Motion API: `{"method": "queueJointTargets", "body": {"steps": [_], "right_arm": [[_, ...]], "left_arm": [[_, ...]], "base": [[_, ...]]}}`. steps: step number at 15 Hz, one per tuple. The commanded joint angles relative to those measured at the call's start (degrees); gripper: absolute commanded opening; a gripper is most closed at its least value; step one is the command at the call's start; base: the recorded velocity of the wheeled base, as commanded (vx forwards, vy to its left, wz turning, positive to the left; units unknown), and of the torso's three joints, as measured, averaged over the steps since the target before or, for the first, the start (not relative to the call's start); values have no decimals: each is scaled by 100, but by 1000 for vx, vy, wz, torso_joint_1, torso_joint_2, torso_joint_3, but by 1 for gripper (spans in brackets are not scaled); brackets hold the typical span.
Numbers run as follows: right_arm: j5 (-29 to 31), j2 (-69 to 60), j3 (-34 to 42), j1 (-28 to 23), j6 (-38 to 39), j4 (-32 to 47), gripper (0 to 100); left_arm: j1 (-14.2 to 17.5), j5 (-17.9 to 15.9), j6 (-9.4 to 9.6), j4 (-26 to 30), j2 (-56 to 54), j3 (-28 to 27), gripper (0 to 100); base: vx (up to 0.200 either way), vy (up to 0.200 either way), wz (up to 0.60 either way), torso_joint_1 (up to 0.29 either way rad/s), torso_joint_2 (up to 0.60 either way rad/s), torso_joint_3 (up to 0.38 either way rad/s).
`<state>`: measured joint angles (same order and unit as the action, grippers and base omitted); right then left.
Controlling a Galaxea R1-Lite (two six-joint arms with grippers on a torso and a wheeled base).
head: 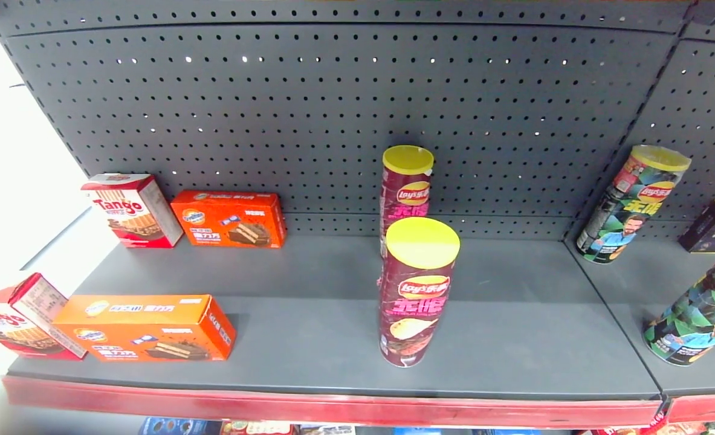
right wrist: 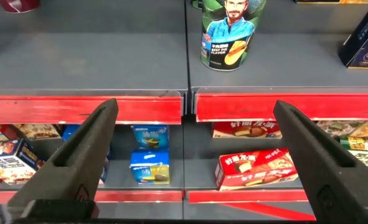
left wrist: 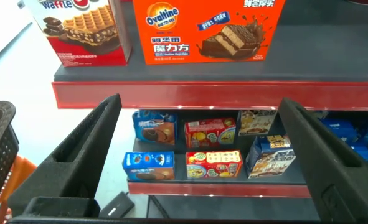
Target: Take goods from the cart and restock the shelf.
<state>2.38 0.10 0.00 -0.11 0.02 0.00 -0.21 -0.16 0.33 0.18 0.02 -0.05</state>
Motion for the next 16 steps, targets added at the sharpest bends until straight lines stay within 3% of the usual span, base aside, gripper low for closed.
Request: {"method": "queueJointTargets", "body": {"steps": [1, 2, 3, 16], "right_arm": [[0, 17, 0, 2, -2, 0, 100], [0, 17, 0, 2, -2, 0, 100], [0, 17, 0, 2, 6, 0, 100], [0, 17, 0, 2, 6, 0, 100]], "left_arm": [[-6, -11, 11, 8, -2, -4, 100], [3, -19, 55, -1, -2, 5, 100], [3, -2, -24, -1, -2, -4, 100], [3, 16, -33, -1, -2, 5, 100]], "base": [[0, -200, 0, 2, -2, 2], [0, -200, 0, -2, -2, 7], [0, 0, 0, 0, 0, 0], [0, 15, 0, 1, -1, 0]]}}
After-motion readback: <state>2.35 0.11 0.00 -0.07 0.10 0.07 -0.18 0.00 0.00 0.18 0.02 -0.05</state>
